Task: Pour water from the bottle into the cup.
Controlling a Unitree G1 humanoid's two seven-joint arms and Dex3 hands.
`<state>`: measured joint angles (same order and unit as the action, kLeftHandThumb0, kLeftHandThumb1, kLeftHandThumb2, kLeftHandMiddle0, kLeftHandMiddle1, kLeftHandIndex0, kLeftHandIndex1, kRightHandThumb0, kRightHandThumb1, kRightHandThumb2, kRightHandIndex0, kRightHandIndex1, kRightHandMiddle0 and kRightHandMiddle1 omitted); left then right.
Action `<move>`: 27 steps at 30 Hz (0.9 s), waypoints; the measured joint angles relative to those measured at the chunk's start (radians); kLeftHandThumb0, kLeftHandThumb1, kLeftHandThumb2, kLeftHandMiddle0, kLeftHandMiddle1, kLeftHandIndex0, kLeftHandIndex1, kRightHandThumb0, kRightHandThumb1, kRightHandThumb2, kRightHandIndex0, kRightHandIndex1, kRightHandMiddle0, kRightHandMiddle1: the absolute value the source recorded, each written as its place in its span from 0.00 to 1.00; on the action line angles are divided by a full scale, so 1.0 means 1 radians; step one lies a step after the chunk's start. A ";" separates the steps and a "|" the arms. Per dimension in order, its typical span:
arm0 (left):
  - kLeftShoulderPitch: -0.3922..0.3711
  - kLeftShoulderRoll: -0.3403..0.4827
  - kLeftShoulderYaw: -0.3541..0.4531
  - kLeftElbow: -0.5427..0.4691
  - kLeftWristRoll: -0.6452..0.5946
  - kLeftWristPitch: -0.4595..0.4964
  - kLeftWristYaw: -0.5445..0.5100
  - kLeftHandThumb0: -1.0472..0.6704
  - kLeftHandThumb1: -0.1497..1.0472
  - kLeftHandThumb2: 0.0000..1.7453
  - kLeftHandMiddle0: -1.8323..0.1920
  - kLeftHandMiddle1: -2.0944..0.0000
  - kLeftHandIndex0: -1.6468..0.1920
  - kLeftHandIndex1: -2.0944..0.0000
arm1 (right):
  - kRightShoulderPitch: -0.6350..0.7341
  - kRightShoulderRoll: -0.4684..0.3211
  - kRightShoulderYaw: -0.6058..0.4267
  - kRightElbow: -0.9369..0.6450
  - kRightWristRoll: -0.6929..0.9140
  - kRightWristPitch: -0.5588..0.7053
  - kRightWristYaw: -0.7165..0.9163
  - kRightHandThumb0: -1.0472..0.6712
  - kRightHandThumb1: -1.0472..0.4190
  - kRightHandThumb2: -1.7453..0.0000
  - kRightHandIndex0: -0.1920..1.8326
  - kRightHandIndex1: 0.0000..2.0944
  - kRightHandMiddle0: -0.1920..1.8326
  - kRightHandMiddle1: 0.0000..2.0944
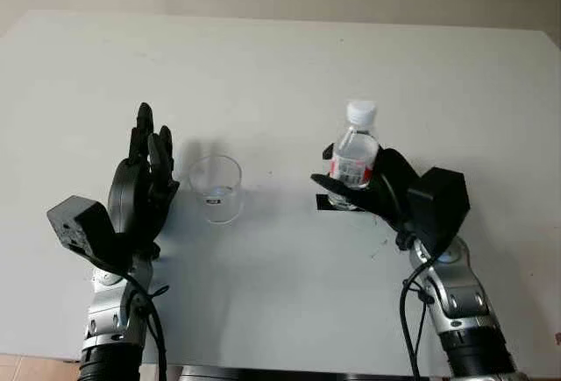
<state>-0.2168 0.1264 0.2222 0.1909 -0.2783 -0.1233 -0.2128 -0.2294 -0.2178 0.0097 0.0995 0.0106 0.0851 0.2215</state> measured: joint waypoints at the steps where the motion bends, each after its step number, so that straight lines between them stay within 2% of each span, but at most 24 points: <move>1: 0.000 0.000 0.000 0.000 0.000 0.000 0.000 0.16 1.00 0.43 0.96 0.97 0.98 0.97 | 0.006 0.001 -0.003 -0.007 0.002 0.000 -0.001 0.21 0.09 0.97 0.00 0.49 0.00 0.50; 8: 0.001 0.001 0.000 -0.006 0.000 0.006 0.000 0.16 1.00 0.43 0.96 0.97 0.98 0.97 | 0.024 0.010 -0.021 -0.018 0.022 0.017 -0.021 0.22 0.09 0.97 0.00 0.37 0.00 0.40; 11: 0.003 0.001 0.000 -0.010 0.000 0.011 0.000 0.16 1.00 0.43 0.96 0.97 0.98 0.97 | 0.025 0.019 -0.026 -0.020 0.039 0.028 -0.022 0.22 0.09 0.97 0.02 0.25 0.01 0.30; 12: 0.004 0.002 0.000 -0.012 0.000 0.012 0.001 0.16 1.00 0.43 0.96 0.97 0.98 0.97 | 0.026 0.019 -0.027 -0.020 0.041 0.027 -0.022 0.20 0.10 0.97 0.02 0.15 0.01 0.21; 15: 0.005 0.002 0.000 -0.014 0.000 0.015 0.002 0.16 1.00 0.43 0.96 0.97 0.98 0.97 | 0.033 0.019 -0.035 -0.016 0.041 -0.006 -0.015 0.17 0.10 0.97 0.01 0.03 0.00 0.06; 18: 0.005 0.002 0.000 -0.015 0.000 0.017 0.002 0.16 1.00 0.43 0.96 0.97 0.98 0.97 | 0.032 0.010 -0.039 0.018 0.033 -0.098 0.000 0.13 0.10 0.97 0.00 0.00 0.00 0.01; 27: 0.005 -0.001 -0.002 -0.009 0.000 0.013 0.004 0.16 1.00 0.43 0.96 0.98 0.98 0.97 | 0.026 0.009 -0.021 0.122 -0.029 -0.365 -0.018 0.05 0.09 0.97 0.00 0.00 0.00 0.00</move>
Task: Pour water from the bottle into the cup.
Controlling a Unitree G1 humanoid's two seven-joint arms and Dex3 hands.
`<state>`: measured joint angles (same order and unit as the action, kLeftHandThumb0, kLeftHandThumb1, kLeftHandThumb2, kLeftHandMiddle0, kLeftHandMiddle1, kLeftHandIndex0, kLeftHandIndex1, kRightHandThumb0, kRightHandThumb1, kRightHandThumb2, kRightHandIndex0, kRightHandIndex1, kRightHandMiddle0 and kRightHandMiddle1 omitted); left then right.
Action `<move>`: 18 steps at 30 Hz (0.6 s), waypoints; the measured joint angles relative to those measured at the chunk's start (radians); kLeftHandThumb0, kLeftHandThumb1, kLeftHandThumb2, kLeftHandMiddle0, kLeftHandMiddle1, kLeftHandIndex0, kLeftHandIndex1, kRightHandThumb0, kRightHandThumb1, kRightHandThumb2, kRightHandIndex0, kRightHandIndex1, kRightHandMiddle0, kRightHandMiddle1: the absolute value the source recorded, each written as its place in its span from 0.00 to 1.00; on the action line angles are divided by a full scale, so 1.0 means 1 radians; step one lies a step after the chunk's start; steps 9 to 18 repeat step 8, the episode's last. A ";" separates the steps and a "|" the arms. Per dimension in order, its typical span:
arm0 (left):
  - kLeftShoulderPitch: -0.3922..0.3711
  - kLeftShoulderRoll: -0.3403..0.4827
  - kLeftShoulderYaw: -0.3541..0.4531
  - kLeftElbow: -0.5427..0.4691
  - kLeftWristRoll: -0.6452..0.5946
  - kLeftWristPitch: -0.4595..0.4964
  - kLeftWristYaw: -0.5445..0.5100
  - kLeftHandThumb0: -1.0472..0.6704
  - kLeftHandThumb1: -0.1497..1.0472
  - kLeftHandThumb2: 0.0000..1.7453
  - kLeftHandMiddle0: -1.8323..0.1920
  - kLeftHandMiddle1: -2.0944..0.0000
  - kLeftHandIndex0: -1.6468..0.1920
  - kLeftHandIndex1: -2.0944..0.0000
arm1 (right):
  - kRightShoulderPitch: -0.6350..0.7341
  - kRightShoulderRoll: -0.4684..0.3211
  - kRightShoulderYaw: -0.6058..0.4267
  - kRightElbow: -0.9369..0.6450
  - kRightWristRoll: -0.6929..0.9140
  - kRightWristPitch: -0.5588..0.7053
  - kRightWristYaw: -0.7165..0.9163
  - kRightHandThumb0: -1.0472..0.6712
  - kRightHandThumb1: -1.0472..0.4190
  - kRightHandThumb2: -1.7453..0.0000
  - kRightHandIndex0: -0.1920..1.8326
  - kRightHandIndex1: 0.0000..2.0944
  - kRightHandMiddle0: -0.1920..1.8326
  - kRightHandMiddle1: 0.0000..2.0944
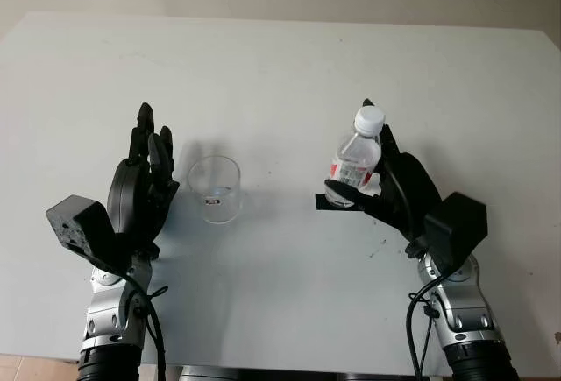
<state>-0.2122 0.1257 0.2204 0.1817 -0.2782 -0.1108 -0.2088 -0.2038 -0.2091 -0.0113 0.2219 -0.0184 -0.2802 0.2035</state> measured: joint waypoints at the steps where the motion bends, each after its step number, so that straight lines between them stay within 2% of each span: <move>1: 0.000 -0.001 0.000 0.003 0.000 -0.002 0.000 0.16 1.00 0.43 0.96 0.98 0.98 0.97 | -0.001 0.003 0.004 0.003 -0.009 -0.019 -0.007 0.05 0.09 0.97 0.00 0.00 0.00 0.00; 8: -0.004 -0.004 -0.001 0.009 0.001 -0.014 0.003 0.15 1.00 0.43 0.96 0.97 0.98 0.97 | -0.004 0.014 0.009 0.007 -0.018 -0.083 -0.025 0.06 0.09 0.97 0.00 0.00 0.00 0.00; 18: -0.004 -0.004 -0.001 0.009 0.001 -0.014 0.003 0.15 1.00 0.43 0.96 0.97 0.98 0.97 | -0.004 0.014 0.009 0.007 -0.018 -0.083 -0.025 0.06 0.09 0.97 0.00 0.00 0.00 0.00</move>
